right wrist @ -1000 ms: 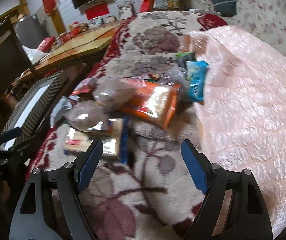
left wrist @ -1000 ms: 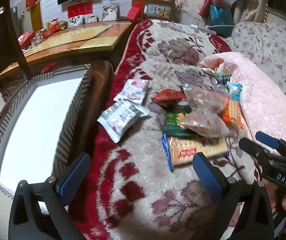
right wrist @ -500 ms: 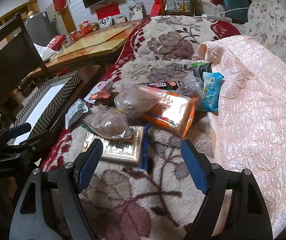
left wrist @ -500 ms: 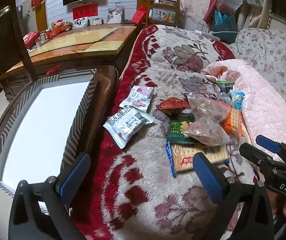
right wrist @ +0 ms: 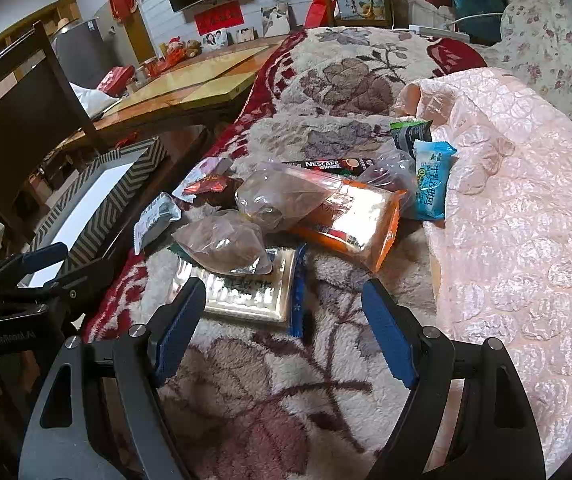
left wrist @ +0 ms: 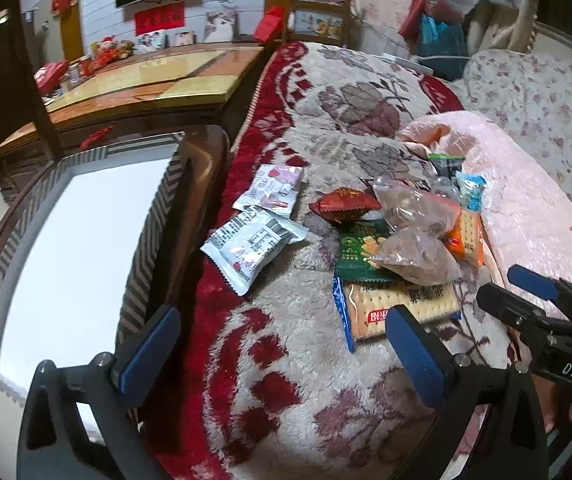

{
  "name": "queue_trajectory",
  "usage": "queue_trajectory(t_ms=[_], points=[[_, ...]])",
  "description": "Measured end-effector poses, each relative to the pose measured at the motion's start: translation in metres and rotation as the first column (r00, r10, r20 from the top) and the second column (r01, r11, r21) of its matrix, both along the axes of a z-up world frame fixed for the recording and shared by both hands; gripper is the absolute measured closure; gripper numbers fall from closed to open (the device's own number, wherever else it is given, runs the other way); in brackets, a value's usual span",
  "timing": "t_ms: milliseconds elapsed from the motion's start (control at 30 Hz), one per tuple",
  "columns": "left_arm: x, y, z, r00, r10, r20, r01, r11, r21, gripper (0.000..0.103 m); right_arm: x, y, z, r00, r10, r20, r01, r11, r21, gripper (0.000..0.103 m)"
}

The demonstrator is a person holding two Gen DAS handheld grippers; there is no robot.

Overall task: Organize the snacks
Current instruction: 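Move both grippers toward the snack pile on the blanket, then grasp the red snack packet with the left gripper while the right grasps the nut zip bag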

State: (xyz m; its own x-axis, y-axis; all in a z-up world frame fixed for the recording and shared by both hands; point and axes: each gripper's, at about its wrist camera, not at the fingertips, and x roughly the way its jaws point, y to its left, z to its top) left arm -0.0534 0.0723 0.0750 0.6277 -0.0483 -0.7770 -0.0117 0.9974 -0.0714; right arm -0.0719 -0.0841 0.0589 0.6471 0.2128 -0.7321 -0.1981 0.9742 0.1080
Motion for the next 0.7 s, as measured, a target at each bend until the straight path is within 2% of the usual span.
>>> queue_trajectory(t_ms=[200,367,533,700], points=[[0.022,0.012,-0.003,0.995,-0.099,-0.023,0.097,0.992,-0.079,0.000,0.001,-0.001,-0.002,1.000,-0.007,-0.008,0.007,1.000,-0.001,0.022],[0.050,0.018,-0.010,0.975,-0.206,-0.083,0.195,0.973,-0.126,0.000,0.002,-0.003,-0.003,1.000,-0.008,-0.011,0.008,1.000,-0.001,0.022],[0.067,0.017,-0.013,0.948,-0.293,-0.125,0.284,0.955,-0.088,0.001,0.007,-0.007,-0.006,1.000,-0.019,-0.020,0.019,1.000,0.001,0.022],[0.082,0.015,-0.025,0.930,-0.325,-0.171,0.334,0.942,0.026,0.004,0.018,-0.005,-0.010,0.999,-0.018,-0.047,0.019,1.000,0.022,0.022]])
